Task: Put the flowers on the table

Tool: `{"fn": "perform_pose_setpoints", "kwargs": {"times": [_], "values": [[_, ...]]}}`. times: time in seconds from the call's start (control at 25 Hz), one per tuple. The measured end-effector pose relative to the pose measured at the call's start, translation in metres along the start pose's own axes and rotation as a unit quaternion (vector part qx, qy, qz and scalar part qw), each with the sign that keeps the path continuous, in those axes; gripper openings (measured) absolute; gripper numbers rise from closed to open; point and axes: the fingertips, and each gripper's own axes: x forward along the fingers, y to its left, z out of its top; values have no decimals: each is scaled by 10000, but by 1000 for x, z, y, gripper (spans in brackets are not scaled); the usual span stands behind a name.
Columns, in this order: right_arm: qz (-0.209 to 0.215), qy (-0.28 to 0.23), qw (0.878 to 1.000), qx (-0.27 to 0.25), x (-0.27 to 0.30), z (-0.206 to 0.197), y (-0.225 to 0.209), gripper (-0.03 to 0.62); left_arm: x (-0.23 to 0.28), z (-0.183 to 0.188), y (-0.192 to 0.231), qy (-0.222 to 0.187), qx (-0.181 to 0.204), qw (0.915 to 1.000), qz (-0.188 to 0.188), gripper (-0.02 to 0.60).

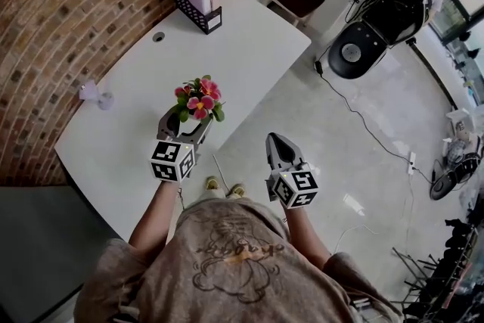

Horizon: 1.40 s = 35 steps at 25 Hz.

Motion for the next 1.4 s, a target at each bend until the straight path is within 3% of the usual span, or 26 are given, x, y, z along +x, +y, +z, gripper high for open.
{"fn": "perform_pose_setpoints", "kwargs": {"times": [0.4, 0.88, 1.4], "values": [[-437, -51, 9990, 54, -9, -1, -21, 5, 56, -32, 21, -21, -148, 9999, -17, 353], [-750, 72, 9971, 82, -21, -10, -30, 5, 102, -94, 22, 490, 227, 9981, -307, 353], [-1210, 174, 9924, 165, -45, -19, -45, 5, 146, -133, 33, 885, 240, 9954, -279, 353]]}}
